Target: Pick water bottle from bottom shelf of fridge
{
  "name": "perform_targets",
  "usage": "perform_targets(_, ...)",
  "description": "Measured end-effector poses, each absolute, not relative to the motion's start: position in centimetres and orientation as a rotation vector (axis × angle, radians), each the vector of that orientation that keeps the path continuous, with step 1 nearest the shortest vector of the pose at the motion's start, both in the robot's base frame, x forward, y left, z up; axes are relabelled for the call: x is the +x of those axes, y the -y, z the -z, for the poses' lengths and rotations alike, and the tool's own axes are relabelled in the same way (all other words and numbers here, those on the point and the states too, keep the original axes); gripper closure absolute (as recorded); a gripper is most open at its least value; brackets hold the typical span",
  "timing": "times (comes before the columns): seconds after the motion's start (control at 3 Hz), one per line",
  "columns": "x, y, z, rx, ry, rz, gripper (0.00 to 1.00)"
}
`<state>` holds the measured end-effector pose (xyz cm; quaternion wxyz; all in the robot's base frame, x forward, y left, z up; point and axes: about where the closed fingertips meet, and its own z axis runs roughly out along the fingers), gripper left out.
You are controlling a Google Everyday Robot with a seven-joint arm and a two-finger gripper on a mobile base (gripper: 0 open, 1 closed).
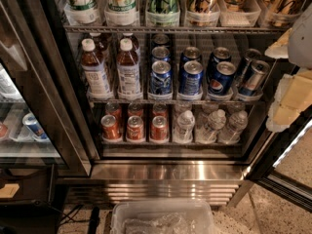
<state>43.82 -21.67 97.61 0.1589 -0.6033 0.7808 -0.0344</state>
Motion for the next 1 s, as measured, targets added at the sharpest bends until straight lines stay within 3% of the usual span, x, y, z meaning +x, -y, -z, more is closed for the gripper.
perform_targets(0.67, 43.2, 21.3, -94.8, -1.703, -2.221, 0.122, 0.00)
perform_targets(1.0, 42.2, 22.0, -88.4, -1.683, -2.217, 0.079, 0.00)
